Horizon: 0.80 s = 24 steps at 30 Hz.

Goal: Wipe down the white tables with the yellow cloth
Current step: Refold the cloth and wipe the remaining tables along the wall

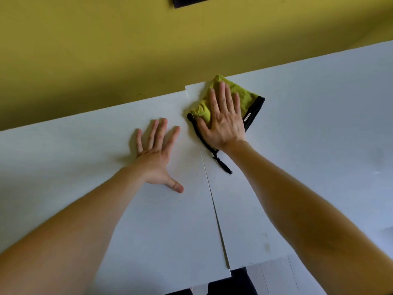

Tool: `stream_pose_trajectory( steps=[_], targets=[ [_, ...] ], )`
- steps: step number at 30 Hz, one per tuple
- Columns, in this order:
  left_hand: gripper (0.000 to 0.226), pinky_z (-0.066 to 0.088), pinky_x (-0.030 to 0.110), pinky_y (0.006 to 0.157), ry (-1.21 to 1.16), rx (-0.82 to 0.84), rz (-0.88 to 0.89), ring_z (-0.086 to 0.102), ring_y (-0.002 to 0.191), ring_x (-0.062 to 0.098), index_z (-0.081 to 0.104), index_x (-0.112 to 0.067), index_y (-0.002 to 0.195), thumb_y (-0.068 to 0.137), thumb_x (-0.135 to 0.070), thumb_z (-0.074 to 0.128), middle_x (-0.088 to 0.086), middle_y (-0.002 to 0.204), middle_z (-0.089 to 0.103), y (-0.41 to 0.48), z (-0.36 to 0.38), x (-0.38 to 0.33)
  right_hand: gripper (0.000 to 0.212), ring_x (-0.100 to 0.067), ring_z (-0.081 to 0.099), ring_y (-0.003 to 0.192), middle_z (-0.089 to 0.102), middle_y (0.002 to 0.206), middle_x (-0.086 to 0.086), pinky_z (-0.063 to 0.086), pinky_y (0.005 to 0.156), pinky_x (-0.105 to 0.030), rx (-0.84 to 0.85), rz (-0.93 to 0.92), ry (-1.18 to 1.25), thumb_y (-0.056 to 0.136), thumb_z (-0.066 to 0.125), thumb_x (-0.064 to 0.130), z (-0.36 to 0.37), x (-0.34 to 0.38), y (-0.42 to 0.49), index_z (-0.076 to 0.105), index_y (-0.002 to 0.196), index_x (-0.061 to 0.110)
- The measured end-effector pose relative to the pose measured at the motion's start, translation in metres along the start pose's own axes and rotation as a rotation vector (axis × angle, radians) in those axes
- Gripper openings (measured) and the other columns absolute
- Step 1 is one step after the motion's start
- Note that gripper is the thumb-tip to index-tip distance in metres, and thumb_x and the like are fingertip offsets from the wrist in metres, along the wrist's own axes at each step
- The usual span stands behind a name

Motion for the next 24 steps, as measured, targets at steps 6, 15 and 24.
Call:
stream_pose_trajectory(
  steps=[6, 15, 24],
  targets=[
    [0.185, -0.021, 0.070, 0.125, -0.018, 0.012, 0.023, -0.058, 0.147, 0.028, -0.045, -0.034, 0.158, 0.038, -0.101, 0.078, 0.005, 0.156, -0.064, -0.001, -0.005, -0.001, 0.080, -0.029, -0.002, 0.170, 0.003, 0.183, -0.011, 0.011, 0.135, -0.059, 0.038, -0.218, 0.044, 0.110, 0.046, 0.051, -0.004, -0.004, -0.126, 0.015, 0.175, 0.017],
    [0.184, -0.020, 0.071, 0.125, 0.003, -0.004, -0.005, -0.057, 0.148, 0.029, -0.045, -0.035, 0.158, 0.039, -0.102, 0.077, 0.005, 0.158, -0.062, 0.000, -0.003, 0.001, 0.079, -0.024, 0.003, 0.170, 0.009, 0.183, -0.007, 0.005, 0.137, -0.053, 0.011, -0.119, 0.035, 0.108, 0.031, 0.063, -0.003, 0.025, 0.038, 0.023, 0.174, 0.020],
    [0.183, -0.020, 0.072, 0.125, 0.007, 0.014, 0.016, -0.058, 0.147, 0.030, -0.044, -0.032, 0.159, 0.040, -0.102, 0.076, 0.007, 0.158, -0.062, -0.002, -0.002, -0.002, 0.078, -0.024, -0.003, 0.170, 0.004, 0.183, -0.005, 0.011, 0.136, -0.057, 0.052, -0.321, 0.052, 0.110, 0.047, 0.053, -0.001, 0.019, -0.109, 0.016, 0.175, 0.022]
  ],
)
Point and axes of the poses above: each hand's wrist, its own y-axis towards the middle knuckle, its own z-axis out of the palm, x = y × z, the point moved 9 cm from there along y, towards the middle knuckle
